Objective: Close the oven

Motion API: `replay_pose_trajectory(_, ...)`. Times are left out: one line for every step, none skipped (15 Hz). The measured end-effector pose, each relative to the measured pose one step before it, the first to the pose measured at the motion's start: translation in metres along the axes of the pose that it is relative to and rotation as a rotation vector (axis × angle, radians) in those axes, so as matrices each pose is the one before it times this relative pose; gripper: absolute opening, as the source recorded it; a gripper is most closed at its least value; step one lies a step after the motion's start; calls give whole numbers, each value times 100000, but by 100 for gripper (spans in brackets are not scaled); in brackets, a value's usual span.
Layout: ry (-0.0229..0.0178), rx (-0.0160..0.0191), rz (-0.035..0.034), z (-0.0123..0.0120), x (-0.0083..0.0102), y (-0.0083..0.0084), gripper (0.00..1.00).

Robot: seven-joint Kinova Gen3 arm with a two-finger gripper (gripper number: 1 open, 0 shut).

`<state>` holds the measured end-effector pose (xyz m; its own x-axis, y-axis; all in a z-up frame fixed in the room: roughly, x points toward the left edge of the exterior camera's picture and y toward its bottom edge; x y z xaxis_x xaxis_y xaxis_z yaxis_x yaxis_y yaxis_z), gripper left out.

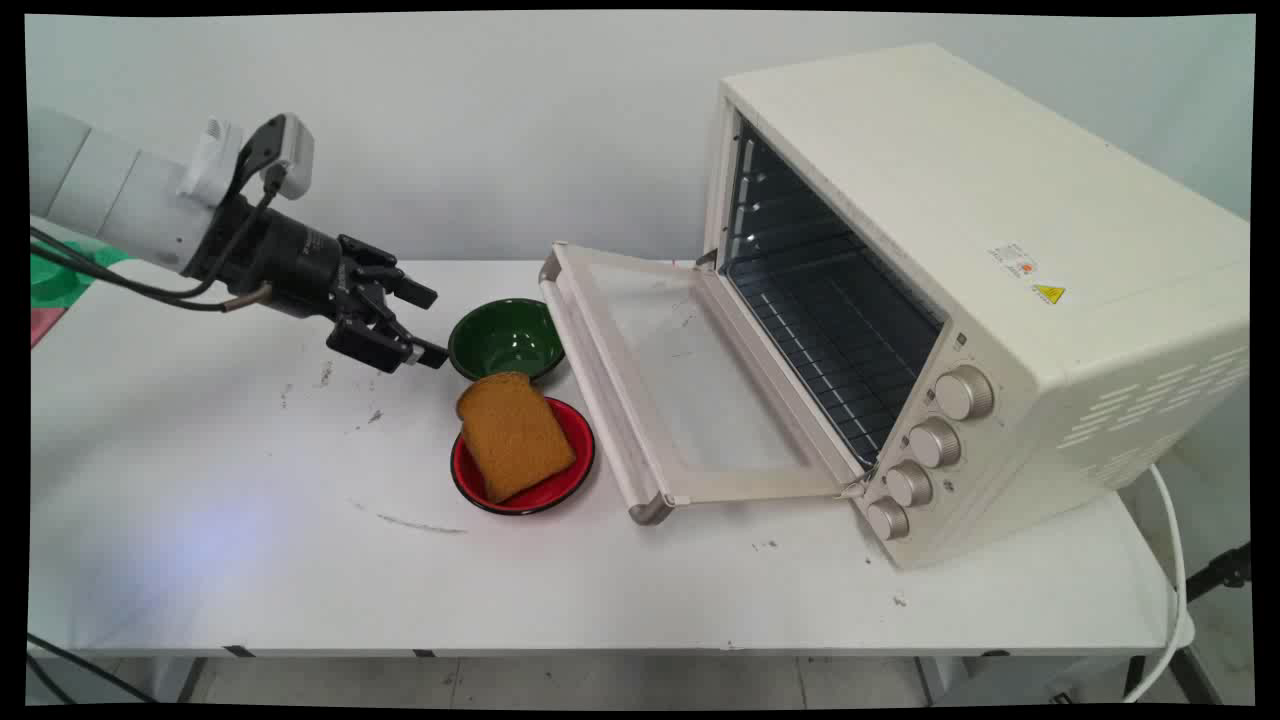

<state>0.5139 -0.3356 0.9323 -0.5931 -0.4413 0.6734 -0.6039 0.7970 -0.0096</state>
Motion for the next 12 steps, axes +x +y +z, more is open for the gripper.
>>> replay_pose_trajectory(58,433,-1099,55,209,-93,100)
replay_pose_trajectory(-24,324,-792,110,228,-70,100)
replay_pose_trajectory(-109,241,-579,115,191,-39,100)
replay_pose_trajectory(-347,238,-478,189,190,-15,100)
replay_pose_trajectory(-583,363,-182,214,129,-35,100)
replay_pose_trajectory(-812,338,187,231,17,34,100)
replay_pose_trajectory(-821,279,48,289,-48,69,100)
replay_pose_trajectory(-979,262,155,410,-78,138,100)
replay_pose_trajectory(-976,203,159,486,-104,177,100)
replay_pose_trajectory(-905,171,-107,589,-106,184,100)
replay_pose_trajectory(-774,158,-226,636,-72,160,100)
replay_pose_trajectory(-553,166,-222,565,-32,134,100)
